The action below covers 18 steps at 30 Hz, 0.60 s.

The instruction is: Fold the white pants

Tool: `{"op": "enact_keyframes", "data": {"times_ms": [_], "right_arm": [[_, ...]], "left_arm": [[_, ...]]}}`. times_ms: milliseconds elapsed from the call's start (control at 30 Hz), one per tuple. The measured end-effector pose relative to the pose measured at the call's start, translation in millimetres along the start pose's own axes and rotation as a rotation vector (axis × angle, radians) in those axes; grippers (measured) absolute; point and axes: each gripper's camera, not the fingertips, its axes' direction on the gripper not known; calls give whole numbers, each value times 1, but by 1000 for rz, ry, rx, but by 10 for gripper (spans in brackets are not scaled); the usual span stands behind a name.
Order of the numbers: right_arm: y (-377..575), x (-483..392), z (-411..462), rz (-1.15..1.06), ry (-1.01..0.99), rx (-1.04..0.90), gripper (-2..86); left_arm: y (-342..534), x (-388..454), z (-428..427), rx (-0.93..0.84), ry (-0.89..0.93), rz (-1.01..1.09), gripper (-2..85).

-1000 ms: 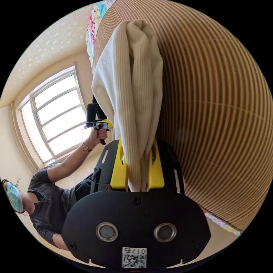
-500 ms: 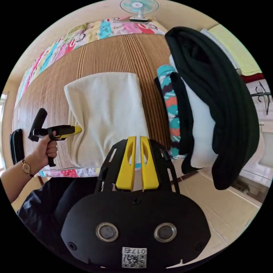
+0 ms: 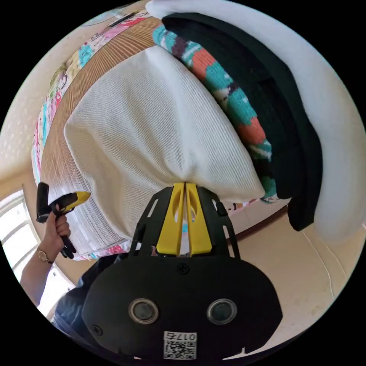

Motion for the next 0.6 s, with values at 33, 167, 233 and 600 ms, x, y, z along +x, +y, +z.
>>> {"op": "enact_keyframes", "data": {"times_ms": [33, 167, 233, 600], "right_arm": [[5, -11, -7, -37, -39, 48, 4], [20, -86, 19, -115, -74, -18, 5], [24, -112, 63, -130, -9, -122, 4], [20, -166, 67, -24, 214, -195, 4]], "left_arm": [[14, -20, -21, 5, -31, -9, 92], [79, -88, -76, 6, -179, -96, 91], [135, -130, -101, -25, -294, -164, 88], [384, -266, -108, -12, -373, -336, 74]]}}
